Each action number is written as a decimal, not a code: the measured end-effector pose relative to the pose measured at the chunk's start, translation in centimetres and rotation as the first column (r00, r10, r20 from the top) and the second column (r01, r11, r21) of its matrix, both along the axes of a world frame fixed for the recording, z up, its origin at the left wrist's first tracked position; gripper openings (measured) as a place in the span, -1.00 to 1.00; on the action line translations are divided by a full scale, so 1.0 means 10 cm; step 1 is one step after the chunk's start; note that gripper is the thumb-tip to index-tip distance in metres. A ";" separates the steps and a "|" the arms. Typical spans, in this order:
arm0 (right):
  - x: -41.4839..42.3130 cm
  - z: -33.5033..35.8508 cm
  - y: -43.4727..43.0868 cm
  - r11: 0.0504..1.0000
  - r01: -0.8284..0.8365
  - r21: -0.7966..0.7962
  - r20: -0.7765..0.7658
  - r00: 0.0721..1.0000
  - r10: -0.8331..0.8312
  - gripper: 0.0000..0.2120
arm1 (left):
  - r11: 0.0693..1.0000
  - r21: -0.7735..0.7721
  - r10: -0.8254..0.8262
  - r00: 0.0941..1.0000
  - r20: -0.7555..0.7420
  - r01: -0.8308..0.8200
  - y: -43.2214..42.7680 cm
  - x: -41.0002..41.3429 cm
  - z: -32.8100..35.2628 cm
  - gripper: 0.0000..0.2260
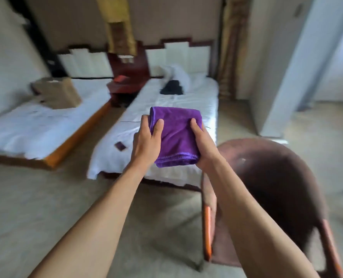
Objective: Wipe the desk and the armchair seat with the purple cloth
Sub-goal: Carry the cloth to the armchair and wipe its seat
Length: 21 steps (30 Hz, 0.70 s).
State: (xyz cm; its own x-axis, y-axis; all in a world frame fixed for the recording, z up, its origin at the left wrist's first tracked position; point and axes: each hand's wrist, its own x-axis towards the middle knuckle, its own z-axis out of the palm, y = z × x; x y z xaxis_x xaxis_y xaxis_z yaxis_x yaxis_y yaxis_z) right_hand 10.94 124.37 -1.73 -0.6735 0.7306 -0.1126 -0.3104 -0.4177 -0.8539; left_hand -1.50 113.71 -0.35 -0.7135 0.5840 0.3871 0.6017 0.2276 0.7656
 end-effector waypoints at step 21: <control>1.94 -1.22 0.93 0.804 0.320 -0.501 -0.191 0.865 -0.464 -0.43 | 0.520 -0.222 -0.814 0.558 0.163 0.824 2.58 1.44 -1.25 -0.70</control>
